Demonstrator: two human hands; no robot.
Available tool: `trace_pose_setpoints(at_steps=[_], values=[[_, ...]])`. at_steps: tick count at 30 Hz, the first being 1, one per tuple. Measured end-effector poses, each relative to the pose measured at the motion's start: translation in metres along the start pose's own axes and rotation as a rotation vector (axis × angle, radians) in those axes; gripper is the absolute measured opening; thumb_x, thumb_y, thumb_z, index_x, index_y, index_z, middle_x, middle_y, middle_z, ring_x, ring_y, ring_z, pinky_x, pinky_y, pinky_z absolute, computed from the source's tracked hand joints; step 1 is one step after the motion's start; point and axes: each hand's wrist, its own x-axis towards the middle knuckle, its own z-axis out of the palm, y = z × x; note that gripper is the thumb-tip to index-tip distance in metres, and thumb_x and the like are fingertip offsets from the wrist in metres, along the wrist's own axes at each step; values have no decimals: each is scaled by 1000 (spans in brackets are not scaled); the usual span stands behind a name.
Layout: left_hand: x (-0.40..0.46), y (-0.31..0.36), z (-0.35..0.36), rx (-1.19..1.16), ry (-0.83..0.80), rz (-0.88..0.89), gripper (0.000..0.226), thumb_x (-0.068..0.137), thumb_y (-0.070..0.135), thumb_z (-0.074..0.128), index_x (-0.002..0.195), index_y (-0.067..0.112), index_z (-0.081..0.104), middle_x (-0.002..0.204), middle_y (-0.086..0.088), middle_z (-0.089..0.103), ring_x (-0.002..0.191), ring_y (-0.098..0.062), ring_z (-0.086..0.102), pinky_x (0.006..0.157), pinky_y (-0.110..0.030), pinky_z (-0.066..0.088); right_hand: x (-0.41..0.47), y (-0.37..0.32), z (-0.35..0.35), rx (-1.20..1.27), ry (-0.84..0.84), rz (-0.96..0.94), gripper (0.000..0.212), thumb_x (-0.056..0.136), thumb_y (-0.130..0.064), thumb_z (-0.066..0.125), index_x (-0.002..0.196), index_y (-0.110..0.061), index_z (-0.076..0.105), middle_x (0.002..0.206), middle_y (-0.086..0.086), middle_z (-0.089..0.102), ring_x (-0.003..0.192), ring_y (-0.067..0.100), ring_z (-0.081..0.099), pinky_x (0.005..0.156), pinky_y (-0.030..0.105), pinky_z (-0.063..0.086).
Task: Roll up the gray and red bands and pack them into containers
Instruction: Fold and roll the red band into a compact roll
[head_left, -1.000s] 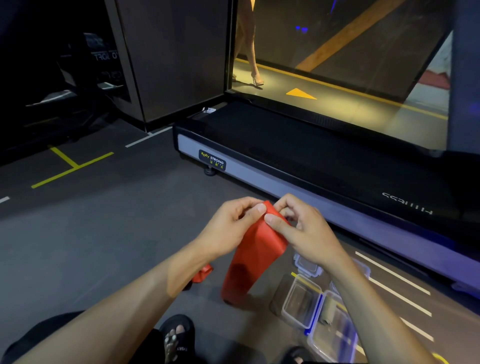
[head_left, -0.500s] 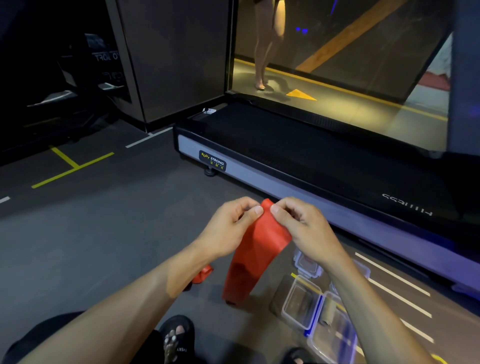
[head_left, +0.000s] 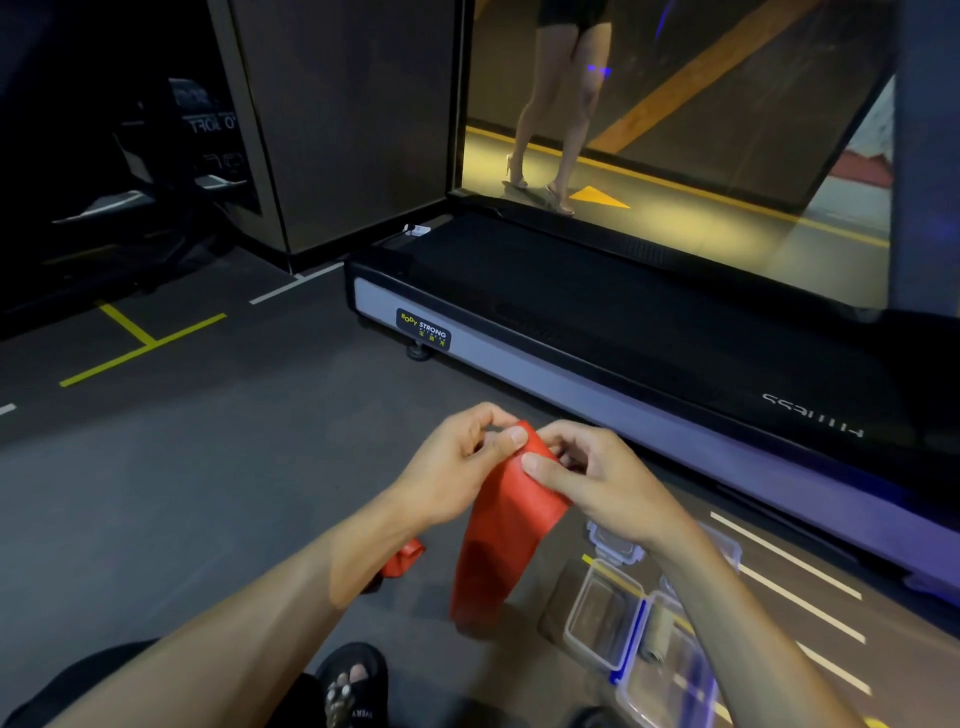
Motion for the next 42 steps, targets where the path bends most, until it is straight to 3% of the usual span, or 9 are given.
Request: trace_pose_setpoints(at_steps=[6,11,14,20,23,26,29,36,42], values=[[0,4,2,-53,24,-18,27,95,31,65,102,5,70,85,-9,74,80,-19,65,77,-36,52,0,-1,0,67,109,-22,12,90,-19,79,96,-15,69,82,10,73,70,14,61,69,36,52],[-2,0,2,-17,-51,1,28,101,24,58,119,4,67,110,-26,72,95,-19,65,89,-38,53,1,1,-1,35,146,8,10,93,-19,76,94,-14,68,79,10,71,66,12,59,67,37,49],[-3,0,0,58,-68,33,25,106,14,52,124,4,66,116,-14,74,105,-16,68,99,-37,52,0,0,-2,19,153,17,10,94,-23,75,94,-16,68,78,10,71,65,15,59,65,35,48],[-3,-3,-1,151,-43,53,32,105,23,53,134,15,63,119,4,74,116,-12,68,106,-38,51,1,-1,-2,-65,148,38,13,98,-34,68,93,-23,71,81,4,75,78,29,70,76,49,53],[-2,-3,-2,160,-16,69,28,101,32,55,122,20,70,112,5,75,108,-11,70,100,-39,53,1,-3,-2,-100,136,39,17,101,-35,63,92,-24,72,81,-1,75,78,20,71,79,48,54],[-1,-2,-2,156,25,73,23,95,47,59,95,27,71,86,6,73,81,-9,65,81,-45,53,1,-5,-1,-102,96,35,40,99,-50,53,88,-15,69,80,8,68,78,28,64,78,54,50],[-1,-4,-1,160,45,71,28,90,55,61,83,28,66,71,9,63,67,-7,54,67,-37,45,1,-6,1,-64,67,39,57,91,-66,47,87,-12,67,83,15,63,75,31,58,78,56,47],[-3,-1,4,51,-29,26,26,97,36,60,97,13,72,82,9,72,78,-3,62,72,-23,48,2,-5,0,-80,133,-19,45,93,-61,62,76,-19,66,74,12,64,69,30,59,69,48,48],[-9,-3,7,91,-94,-2,32,104,43,50,87,24,69,74,10,57,71,-9,49,68,-35,41,4,1,-2,-75,160,24,33,94,-45,70,78,-16,69,70,11,65,60,11,52,60,37,45]])
